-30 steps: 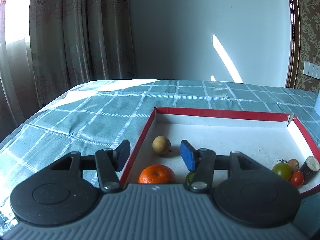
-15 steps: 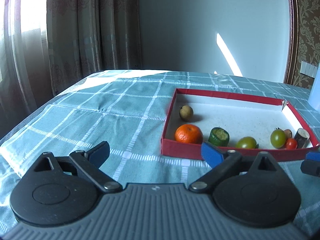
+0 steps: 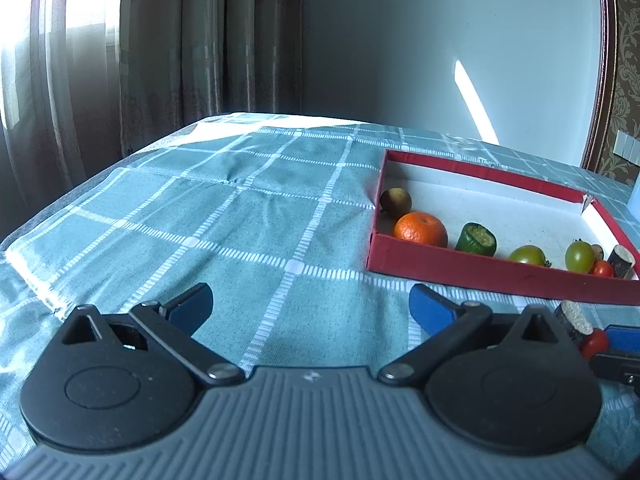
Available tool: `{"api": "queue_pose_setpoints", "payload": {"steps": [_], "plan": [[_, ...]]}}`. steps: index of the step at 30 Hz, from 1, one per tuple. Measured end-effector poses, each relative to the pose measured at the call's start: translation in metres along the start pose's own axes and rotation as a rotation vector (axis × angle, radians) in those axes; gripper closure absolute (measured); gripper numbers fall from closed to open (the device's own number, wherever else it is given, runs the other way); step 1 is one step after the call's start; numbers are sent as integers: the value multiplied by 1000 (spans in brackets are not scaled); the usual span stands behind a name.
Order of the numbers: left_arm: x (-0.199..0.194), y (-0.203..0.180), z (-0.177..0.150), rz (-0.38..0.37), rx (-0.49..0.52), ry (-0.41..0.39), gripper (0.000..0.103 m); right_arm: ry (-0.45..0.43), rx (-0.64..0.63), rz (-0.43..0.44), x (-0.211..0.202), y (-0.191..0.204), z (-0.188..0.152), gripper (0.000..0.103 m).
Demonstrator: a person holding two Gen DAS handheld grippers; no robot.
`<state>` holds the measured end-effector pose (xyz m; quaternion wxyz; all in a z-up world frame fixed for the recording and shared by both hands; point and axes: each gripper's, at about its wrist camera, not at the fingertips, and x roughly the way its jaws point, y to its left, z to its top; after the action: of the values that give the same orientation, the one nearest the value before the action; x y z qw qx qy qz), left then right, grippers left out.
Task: Organize fruits
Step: 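Grasp the red cherry tomato with the right gripper, then carry the cherry tomato into the tray and open the right gripper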
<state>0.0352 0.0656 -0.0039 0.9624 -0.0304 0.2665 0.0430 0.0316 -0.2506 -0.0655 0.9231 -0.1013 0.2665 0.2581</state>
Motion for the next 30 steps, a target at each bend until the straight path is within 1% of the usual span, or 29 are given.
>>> {"api": "queue_pose_setpoints", "payload": {"steps": [6,9,10,11,16,19,22,26,30], "plan": [[0,0,0,-18,-4,-2,0,29,-27,-15,7,6,2,72],[0,0,0,-21,-6,-1,0,24,-40,-20,7,8,2,72],[0,0,0,-23,-7,0,0,18,-40,-23,6,8,2,75],[0,0,0,-24,-7,1,0,11,-38,-26,5,8,2,80],[0,1,0,-28,-9,0,0,-53,-26,-26,-11,7,4,80],[0,1,0,-30,-10,4,0,-89,-12,-50,-17,6,8,80],[0,1,0,-34,-7,4,0,-142,-1,-76,-19,2,20,80],[0,1,0,-36,-7,6,0,-143,23,-130,-1,-8,41,80],[0,1,-1,-38,-6,6,0,-117,40,-167,25,-18,51,80]]}}
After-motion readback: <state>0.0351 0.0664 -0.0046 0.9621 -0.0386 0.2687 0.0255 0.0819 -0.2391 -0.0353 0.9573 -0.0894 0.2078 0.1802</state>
